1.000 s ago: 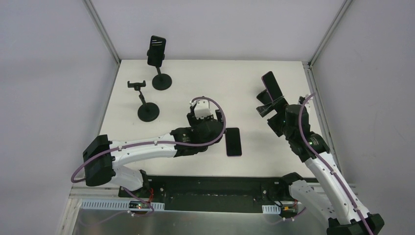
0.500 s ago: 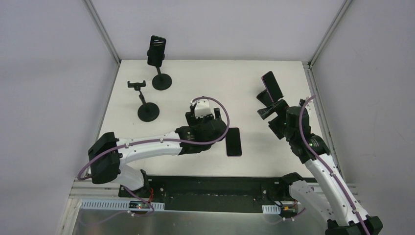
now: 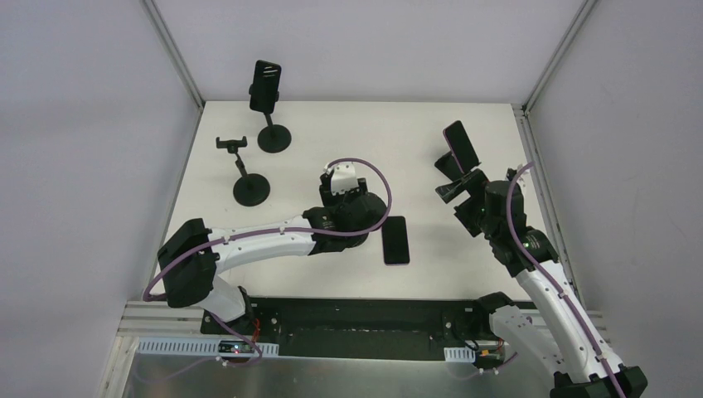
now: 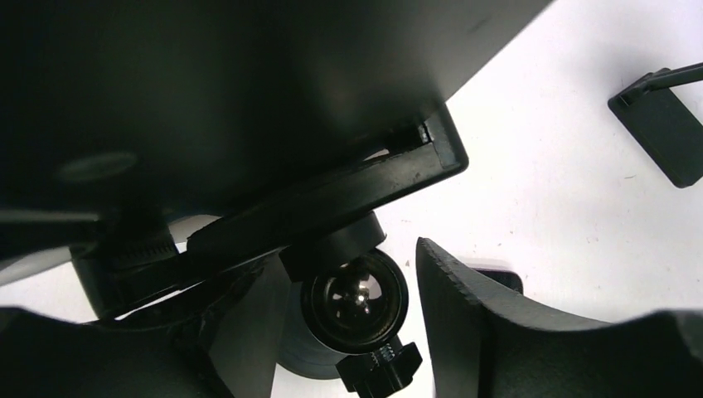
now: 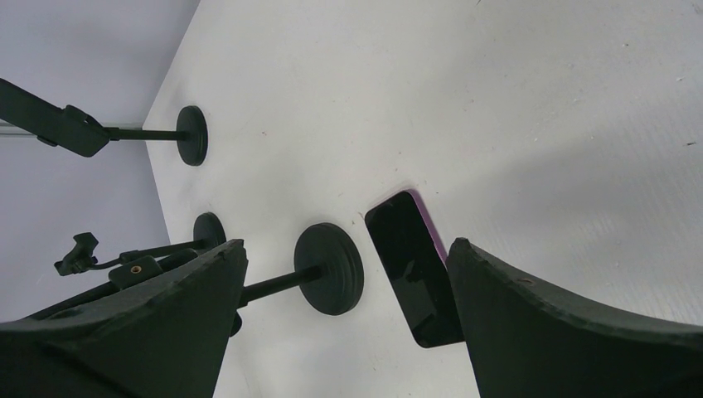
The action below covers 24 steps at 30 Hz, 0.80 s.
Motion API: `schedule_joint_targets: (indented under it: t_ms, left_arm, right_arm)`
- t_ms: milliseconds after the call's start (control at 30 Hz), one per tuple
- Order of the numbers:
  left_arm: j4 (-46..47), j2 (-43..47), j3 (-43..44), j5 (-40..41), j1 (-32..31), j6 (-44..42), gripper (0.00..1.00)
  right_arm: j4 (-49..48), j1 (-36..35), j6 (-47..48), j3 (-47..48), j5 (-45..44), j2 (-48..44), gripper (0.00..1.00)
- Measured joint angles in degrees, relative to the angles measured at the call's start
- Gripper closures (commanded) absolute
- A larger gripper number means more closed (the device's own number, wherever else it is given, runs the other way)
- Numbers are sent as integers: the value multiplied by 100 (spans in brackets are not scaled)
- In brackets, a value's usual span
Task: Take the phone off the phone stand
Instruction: Adjust the phone stand with the phone at the center of the board.
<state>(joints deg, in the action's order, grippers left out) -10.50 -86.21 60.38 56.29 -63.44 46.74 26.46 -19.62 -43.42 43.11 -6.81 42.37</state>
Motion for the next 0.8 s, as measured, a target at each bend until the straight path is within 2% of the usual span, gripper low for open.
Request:
schedule_joint_targets:
  t_ms: [200,333,467,600,800]
  left_arm:
    - [-7,-2,0,31,37,-111,66]
    - [-7,-2,0,-9,87,-208,73]
    - [50,37,-15,-299,275,-289,89]
    - [199,321,-232,-715,540,-372,100]
    - [330,713,-525,-1408,614,-1029,100]
  right_arm:
    - [9,4,0,-76,22,0,5]
    - [4,11,0,-79,26,0,5]
    - [4,28,0,-81,39,0,5]
    - [-4,31,0,-94,44,0,5]
    - [-11,31,2,-232,107,26,5]
